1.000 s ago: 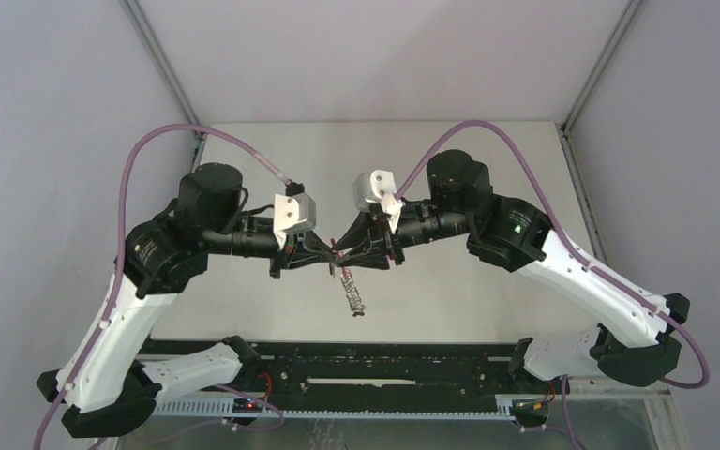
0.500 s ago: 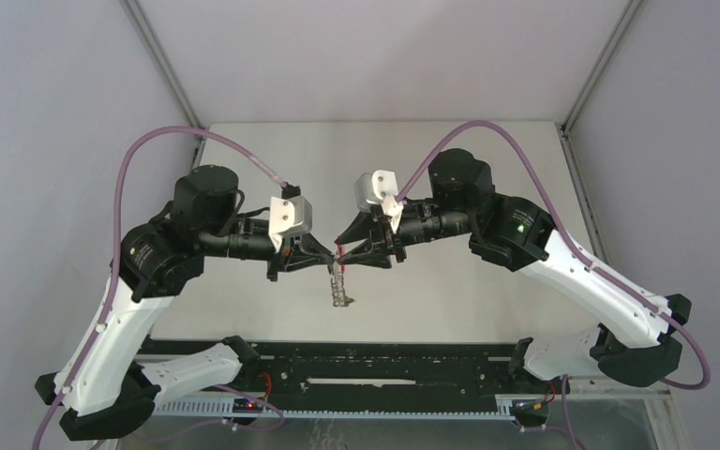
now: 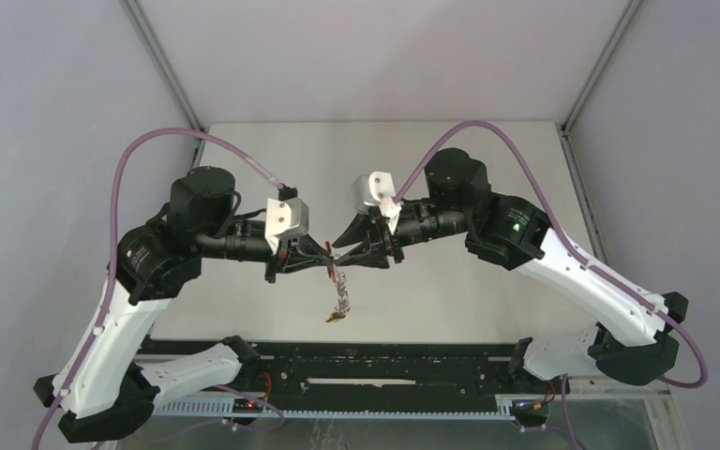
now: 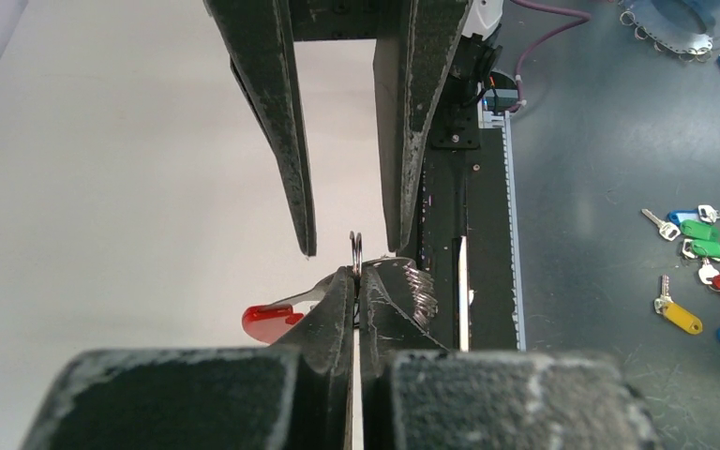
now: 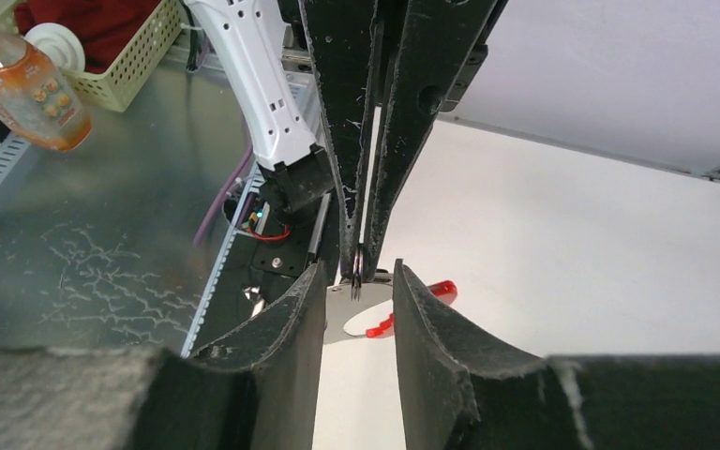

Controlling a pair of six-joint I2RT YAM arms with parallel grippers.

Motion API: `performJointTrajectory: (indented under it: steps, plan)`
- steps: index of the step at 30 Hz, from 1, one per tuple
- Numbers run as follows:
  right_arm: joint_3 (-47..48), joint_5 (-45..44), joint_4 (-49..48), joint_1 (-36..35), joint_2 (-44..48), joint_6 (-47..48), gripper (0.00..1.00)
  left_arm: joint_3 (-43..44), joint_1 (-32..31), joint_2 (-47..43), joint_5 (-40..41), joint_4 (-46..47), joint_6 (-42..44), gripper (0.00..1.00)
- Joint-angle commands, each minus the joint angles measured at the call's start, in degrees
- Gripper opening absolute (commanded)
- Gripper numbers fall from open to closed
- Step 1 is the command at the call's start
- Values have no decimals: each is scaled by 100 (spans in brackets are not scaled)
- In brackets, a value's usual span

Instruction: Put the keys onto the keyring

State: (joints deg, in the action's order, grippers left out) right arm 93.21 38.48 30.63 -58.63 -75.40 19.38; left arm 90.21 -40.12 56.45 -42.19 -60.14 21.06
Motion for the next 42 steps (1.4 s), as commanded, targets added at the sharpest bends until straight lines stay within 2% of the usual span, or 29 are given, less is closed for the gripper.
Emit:
performJointTrajectory:
  steps: [1, 6, 8, 12, 14, 17, 22, 27, 34, 42]
  plan:
    - [320, 160, 206, -22, -139, 138, 39, 141, -8, -67, -114, 275, 91, 0]
    - [360, 189, 127, -17, -177, 121, 29, 131, -12, -81, -131, 275, 83, 0]
    - [364, 219, 59, -17, -192, 90, 20, 129, -12, -81, -142, 279, 87, 0]
    - [129, 130, -401, -10, -65, -110, 9, 70, -11, -103, -105, 276, 121, 0]
    - [-129, 49, -766, -4, 95, -233, 10, 42, -13, -116, -121, 273, 126, 0]
    - [-305, -151, -1050, -8, 228, -377, 26, 63, -13, -108, -141, 266, 127, 0]
    - [-311, -157, -1084, -16, 253, -383, 29, 69, -14, -123, -137, 279, 116, 0]
    - [-238, 1, -963, -17, 220, -330, 25, 58, -12, -133, -131, 292, 113, 0]
    - [99, 85, -405, -26, -6, -142, 25, 58, -10, -148, -114, 301, 109, 0]
    - [696, 291, 412, 18, -385, 99, 10, 58, -7, -143, -140, 349, 83, 0]
